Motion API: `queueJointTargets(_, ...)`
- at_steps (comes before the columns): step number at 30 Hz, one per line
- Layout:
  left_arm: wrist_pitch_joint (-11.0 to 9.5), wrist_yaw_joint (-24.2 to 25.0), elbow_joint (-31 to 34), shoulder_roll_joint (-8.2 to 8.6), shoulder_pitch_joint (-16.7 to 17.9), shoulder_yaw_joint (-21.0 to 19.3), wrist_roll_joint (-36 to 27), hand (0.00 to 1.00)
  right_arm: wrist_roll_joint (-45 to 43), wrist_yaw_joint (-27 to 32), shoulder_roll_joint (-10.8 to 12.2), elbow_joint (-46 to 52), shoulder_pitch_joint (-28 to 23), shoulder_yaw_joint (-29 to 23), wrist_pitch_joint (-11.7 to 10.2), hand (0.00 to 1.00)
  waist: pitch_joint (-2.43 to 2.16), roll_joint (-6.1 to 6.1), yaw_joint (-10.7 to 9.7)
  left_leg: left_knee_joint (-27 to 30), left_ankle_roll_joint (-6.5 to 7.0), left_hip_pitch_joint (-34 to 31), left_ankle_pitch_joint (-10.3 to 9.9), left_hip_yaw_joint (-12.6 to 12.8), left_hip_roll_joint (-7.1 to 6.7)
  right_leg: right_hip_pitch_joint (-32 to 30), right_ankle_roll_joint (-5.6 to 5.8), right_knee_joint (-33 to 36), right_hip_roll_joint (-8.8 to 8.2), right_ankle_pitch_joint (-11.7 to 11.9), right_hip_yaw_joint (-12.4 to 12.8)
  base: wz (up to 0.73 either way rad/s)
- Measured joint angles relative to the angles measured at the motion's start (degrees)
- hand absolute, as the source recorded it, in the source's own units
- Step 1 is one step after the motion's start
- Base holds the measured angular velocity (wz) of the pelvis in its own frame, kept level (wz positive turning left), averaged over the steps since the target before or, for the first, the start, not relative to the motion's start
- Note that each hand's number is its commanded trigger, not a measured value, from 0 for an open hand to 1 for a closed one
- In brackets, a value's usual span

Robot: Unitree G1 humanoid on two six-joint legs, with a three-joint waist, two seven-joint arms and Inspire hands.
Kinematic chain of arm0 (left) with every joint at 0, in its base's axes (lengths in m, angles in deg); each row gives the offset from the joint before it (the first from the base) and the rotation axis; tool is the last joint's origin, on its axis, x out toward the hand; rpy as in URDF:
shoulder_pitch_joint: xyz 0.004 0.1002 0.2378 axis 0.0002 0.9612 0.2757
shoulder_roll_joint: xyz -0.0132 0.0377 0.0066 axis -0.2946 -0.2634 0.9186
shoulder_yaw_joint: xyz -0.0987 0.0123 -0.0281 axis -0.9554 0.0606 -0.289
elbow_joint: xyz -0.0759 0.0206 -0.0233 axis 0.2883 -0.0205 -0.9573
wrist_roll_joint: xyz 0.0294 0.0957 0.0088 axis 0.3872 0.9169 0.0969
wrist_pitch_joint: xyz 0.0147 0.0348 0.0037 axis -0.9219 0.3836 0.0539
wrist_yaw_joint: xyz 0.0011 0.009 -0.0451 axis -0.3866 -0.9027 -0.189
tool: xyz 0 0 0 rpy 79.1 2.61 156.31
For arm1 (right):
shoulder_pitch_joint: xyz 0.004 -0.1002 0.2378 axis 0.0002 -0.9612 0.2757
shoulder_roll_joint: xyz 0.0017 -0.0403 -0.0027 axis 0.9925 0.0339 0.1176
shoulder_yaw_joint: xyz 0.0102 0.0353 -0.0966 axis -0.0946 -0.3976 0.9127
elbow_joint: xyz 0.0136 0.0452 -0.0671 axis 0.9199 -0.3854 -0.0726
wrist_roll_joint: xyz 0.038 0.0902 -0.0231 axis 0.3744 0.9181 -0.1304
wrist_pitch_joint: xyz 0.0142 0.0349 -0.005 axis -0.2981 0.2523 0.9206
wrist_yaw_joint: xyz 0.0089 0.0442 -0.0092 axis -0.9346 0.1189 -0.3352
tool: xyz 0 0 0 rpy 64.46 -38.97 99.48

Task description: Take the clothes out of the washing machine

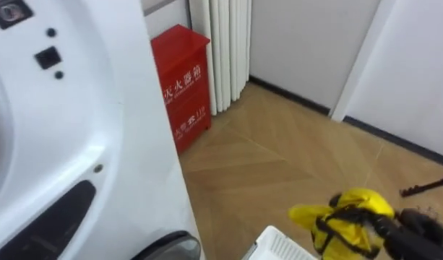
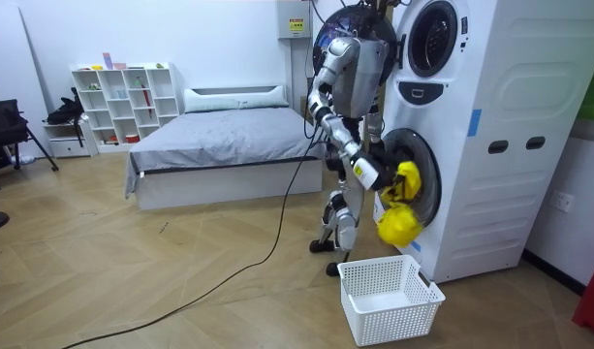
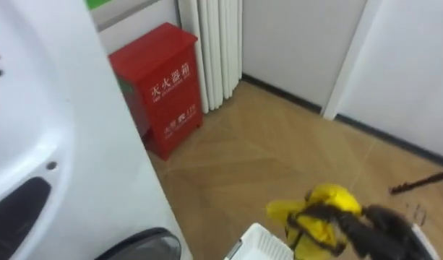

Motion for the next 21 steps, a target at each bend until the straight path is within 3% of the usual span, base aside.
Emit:
queueJointTargets(2, -0.21, 0.35, -0.08, 0.23, -0.76, 2.57, -1.91, 0.0, 0.24, 0.47, 0.0, -5.38, 0.86, 2.1, -1.2, 1.0, -0.19, 1.6, -0.09, -0.01, 0.01, -1.25, 0.01, -0.06, -0.01, -1.15, 0.1, 0.16, -0.01, 0.03, -0.01, 0.07)
queueJointTargets(5, -1.56, 0.49, -0.62, 0.66, -1.3, 3.46, -5.28, 0.0, 0.65, 0.66, 0.02, -12.75, 3.39, 2.97, -1.74, 1.0, -0.07, 2.71, -0.17, -0.18, 0.32, -1.97, 0.19, -0.51, -0.65, -2.79, 0.28, 1.93, -0.13, -0.25, -0.04, 0.0)
queueJointTargets(11, -2.73, 0.49, -0.59, 0.98, -1.27, 3.27, -8.22, 0.0, 0.82, 0.47, -0.15, -22.89, 6.84, 2.25, -4.25, 1.0, -0.33, 3.36, -1.0, -0.2, 0.77, -2.7, 0.45, -2.07, -1.67, -4.14, 0.97, 3.72, -0.61, -1.3, -0.03, 0.05)
queueJointTargets(12, -2.79, 0.49, -0.54, 1.01, -1.24, 3.27, -8.85, 0.0, 0.86, 0.48, -0.15, -23.64, 6.92, 2.16, -4.45, 0.95, -0.41, 3.51, -0.96, -0.2, 0.81, -2.73, 0.43, -2.12, -1.69, -4.14, 1.0, 3.7, -0.66, -1.28, -0.1, 0.05)
queueJointTargets(13, -2.87, 0.49, -0.51, 1.01, -1.21, 3.27, -9.05, 0.0, 0.91, 0.46, -0.15, -25.03, 6.93, 2.03, -4.67, 0.0, -0.54, 3.74, -0.94, -0.2, 0.96, -2.74, 0.34, -2.38, -1.72, -4.14, 1.03, 3.74, -0.72, -1.26, -0.27, 0.05)
queueJointTargets(16, -3.0, 0.49, 0.06, 1.19, -1.01, 3.27, -8.91, 0.0, 0.89, 0.14, -0.15, -28.49, 7.59, 1.95, -5.0, 0.0, -0.94, 4.39, -0.73, -0.2, 1.06, -3.24, 0.28, -2.54, -1.88, -4.75, 1.13, 3.84, -0.95, -1.14, -0.57, 0.04)
queueJointTargets(21, -4.04, 0.46, -0.29, 1.69, -1.24, 3.65, -9.63, 0.0, 2.73, -0.84, -0.15, -33.83, 8.76, 2.01, -5.78, 0.0, -0.74, 4.94, -0.44, -0.19, 1.18, -3.55, 0.36, -3.63, -2.04, -4.94, 1.13, 3.84, -1.47, -1.07, -1.45, 0.1)
